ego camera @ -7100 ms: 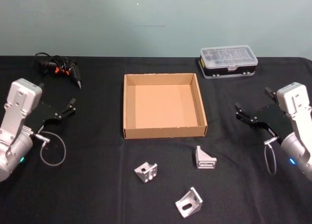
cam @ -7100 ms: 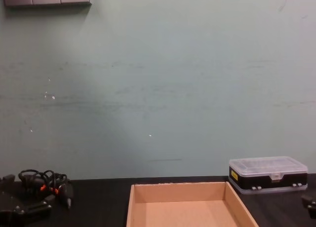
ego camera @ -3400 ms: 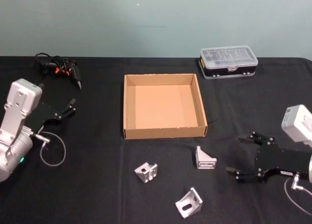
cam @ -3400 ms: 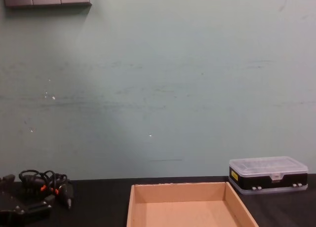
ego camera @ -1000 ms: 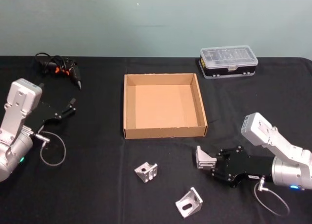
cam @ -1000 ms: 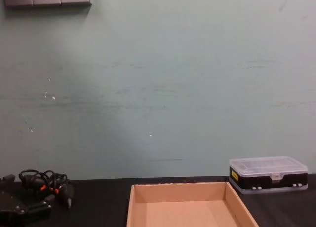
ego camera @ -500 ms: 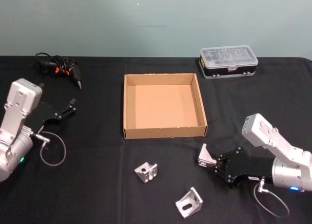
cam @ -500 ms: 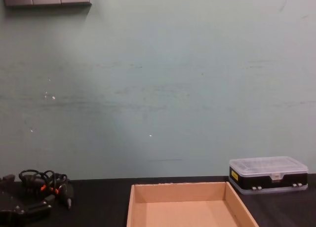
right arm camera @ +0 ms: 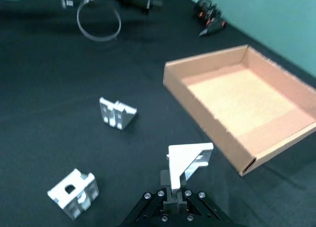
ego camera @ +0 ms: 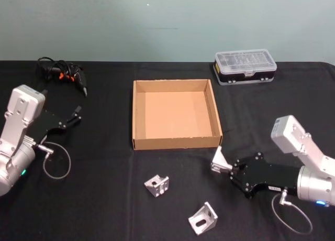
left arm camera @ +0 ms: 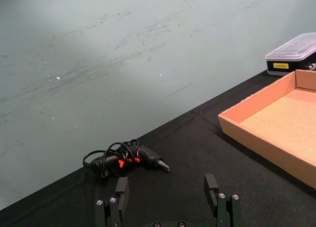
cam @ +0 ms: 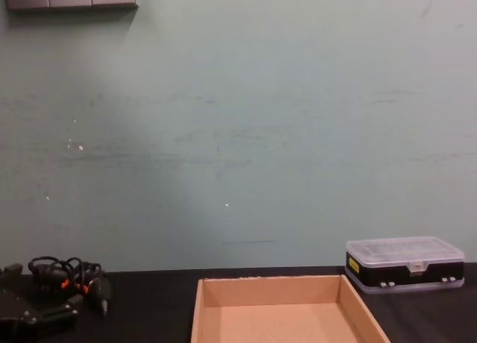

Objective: Use one hand to pick up the angle iron from the table and place it into the box.

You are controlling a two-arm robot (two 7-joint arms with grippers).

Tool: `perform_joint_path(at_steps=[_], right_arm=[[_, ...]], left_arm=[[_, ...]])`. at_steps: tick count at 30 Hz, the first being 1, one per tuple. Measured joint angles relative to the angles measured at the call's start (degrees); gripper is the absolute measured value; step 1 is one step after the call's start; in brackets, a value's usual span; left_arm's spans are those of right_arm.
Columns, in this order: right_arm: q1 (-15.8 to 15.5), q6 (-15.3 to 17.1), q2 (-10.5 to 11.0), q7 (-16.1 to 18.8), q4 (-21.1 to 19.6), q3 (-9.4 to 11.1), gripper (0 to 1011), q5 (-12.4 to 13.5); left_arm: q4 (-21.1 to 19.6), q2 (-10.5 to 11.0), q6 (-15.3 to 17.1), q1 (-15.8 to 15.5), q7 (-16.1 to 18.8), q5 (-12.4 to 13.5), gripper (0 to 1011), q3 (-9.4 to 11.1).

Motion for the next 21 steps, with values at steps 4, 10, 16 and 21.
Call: perform_joint_path(at_steps=[4,10,16,21], right_arm=[[-1.07,0.11,0.11,-1.37,-2.01,1.17,57,1.07],[-1.97,2.05,-1.39,-4.95,-4.92,2.94,57,2.58],[-0.94,6.38,-5.20,-9.89,-6.01,3.33,57,2.85],[1.31,12.71,-10.01,-15.53,-5.01,3.20,57,2.13]], left_arm=[[0.00,0.00,0.00,0.00,0.00,0.00,1000,0.00],[0.00,0.00,0.00,0.00,0.00,0.00,1000,0.00],[0.00,0.00,0.00,0.00,0.00,0.00,1000,0.00],[0.00,0.00,0.00,0.00,0.00,0.00,1000,0.00]])
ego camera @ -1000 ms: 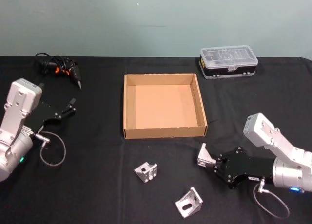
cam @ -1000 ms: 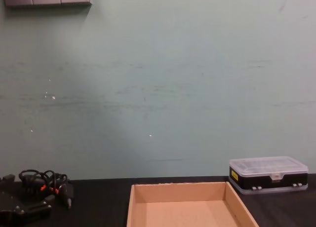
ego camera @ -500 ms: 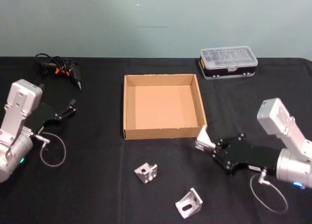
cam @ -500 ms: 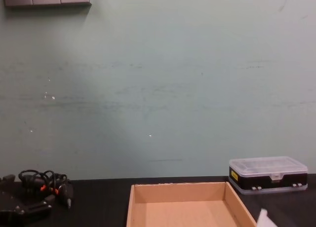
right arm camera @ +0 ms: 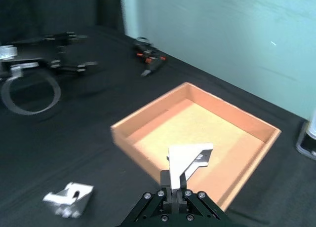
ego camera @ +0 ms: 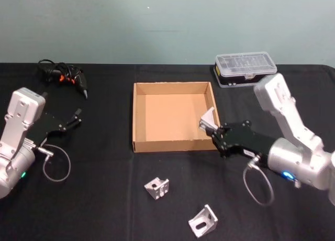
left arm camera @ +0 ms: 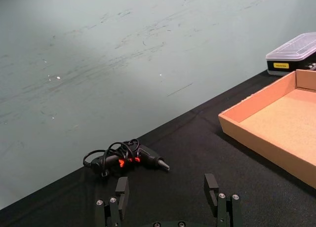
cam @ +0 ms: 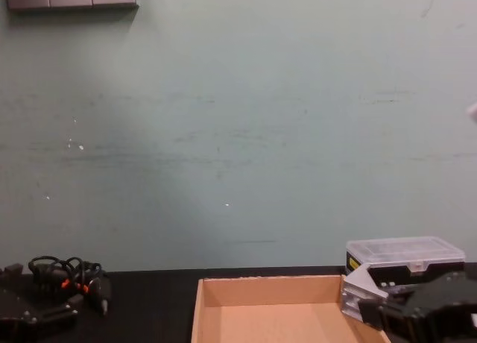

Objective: Use one hand to pick up the angle iron from the table and place it into the box.

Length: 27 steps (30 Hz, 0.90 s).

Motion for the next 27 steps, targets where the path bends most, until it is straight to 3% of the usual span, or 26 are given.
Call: perform_joint_path(at_steps=[5,10,27], right_arm=[[2.81,4.83,-4.70,-3.73,3.05,0.05,58,-0.54],[5.54,7.31,-8.30,-5.45,7.00,-0.07,57,-1.43],[10.86,9.06,-13.88,-6.12,16.02,-1.55,57,-5.31]], left_arm=[[0.00,0.00,0.00,0.00,0.00,0.00,1000,0.00],[0.00,0.00,0.00,0.00,0.00,0.00,1000,0.00],[0.00,0.00,0.00,0.00,0.00,0.00,1000,0.00]])
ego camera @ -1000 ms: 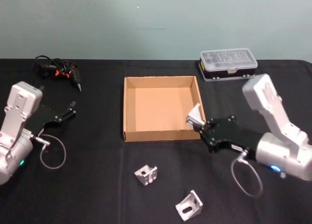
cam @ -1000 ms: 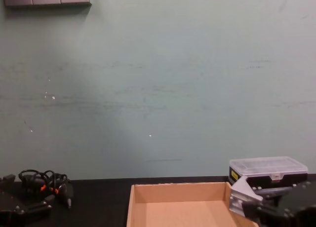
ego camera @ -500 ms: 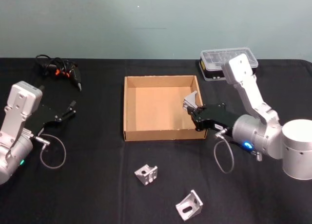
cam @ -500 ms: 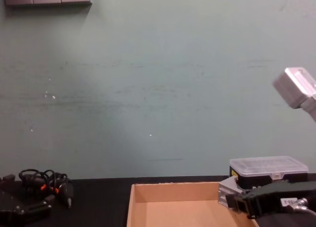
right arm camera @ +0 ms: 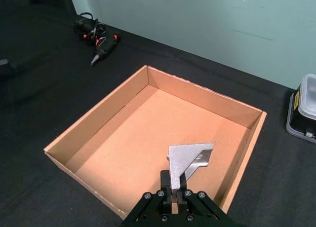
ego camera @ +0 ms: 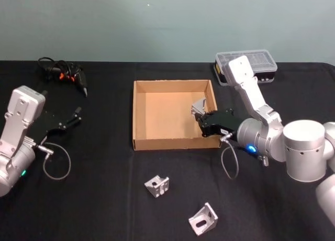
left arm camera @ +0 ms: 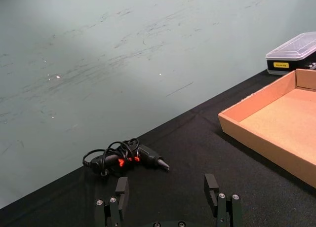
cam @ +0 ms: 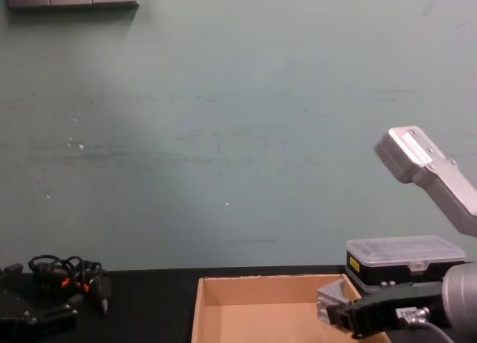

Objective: Use one hand to pick up the angle iron from the table and place it into the box.

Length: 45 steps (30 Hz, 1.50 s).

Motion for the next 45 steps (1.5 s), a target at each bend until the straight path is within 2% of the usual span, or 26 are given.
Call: perform_joint_path(at_steps=[12,22,25,29,30,34,36,37,40,41,45], right_arm=[[2.03,0.25,-2.53,0.05,4.59,-0.30,57,-2.44],[2.25,0.34,-3.55,0.29,5.87,0.21,57,-3.94],[2.13,0.44,-3.77,0.36,5.95,0.48,98,-4.33],[1.76,0.01,-3.95,0.56,5.94,1.05,228,-4.68],[1.66,-0.15,-3.97,0.64,5.88,1.18,228,-4.72],[1.05,-0.92,-4.15,0.88,5.07,2.19,385,-4.84],[0.83,-1.09,-4.18,0.91,4.68,2.53,426,-4.84],[0.65,-1.21,-4.19,0.98,4.34,2.80,486,-4.82],[0.34,-1.37,-4.18,1.21,3.70,3.22,542,-4.72],[0.14,-1.46,-4.16,1.28,3.27,3.48,611,-4.66],[-0.54,-1.50,-3.88,1.47,2.02,4.03,731,-4.41]], left_arm=[[0.00,0.00,0.00,0.00,0.00,0.00,1000,0.00],[0.00,0.00,0.00,0.00,0.00,0.00,1000,0.00],[0.00,0.00,0.00,0.00,0.00,0.00,1000,0.00],[0.00,0.00,0.00,0.00,0.00,0.00,1000,0.00],[0.00,0.00,0.00,0.00,0.00,0.00,1000,0.00],[0.00,0.00,0.00,0.00,0.00,0.00,1000,0.00],[0.00,0.00,0.00,0.00,0.00,0.00,1000,0.00],[0.00,0.00,0.00,0.00,0.00,0.00,1000,0.00],[0.00,0.00,0.00,0.00,0.00,0.00,1000,0.00],[0.00,0.00,0.00,0.00,0.00,0.00,1000,0.00],[0.00,0.00,0.00,0.00,0.00,0.00,1000,0.00]])
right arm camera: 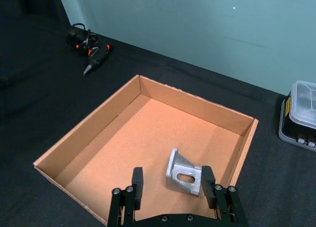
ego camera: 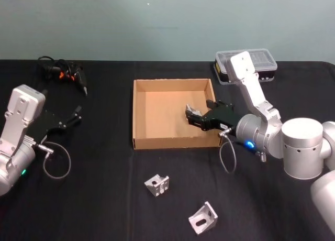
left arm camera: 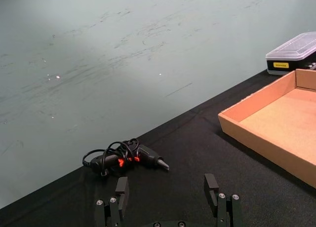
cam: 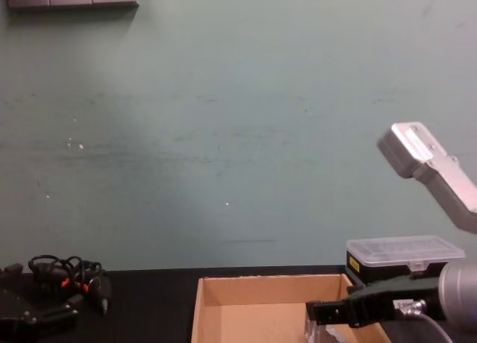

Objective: Use one hand to pick up the angle iron from the table and place it into the box.

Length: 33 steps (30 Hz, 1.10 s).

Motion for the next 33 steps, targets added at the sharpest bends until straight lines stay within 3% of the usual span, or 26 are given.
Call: perform_joint_path(at_steps=[9,11,21,23,33], right_arm=[[-2.58,0.01,1.58,0.54,-4.30,1.32,958,0.94],[-4.38,0.10,2.73,0.78,-7.01,2.12,1003,1.65],[-11.25,1.89,7.86,1.75,-17.28,5.04,1000,4.68],[-13.62,2.92,9.70,1.90,-21.07,6.42,1000,5.99],[-20.32,8.05,14.79,2.55,-31.74,9.63,1000,10.24]], left_arm=[[0.00,0.00,0.00,0.00,0.00,0.00,1000,0.00],[0.00,0.00,0.00,0.00,0.00,0.00,1000,0.00],[0.00,0.00,0.00,0.00,0.00,0.00,1000,0.00],[0.00,0.00,0.00,0.00,0.00,0.00,1000,0.00],[0.00,0.00,0.00,0.00,0.00,0.00,1000,0.00]])
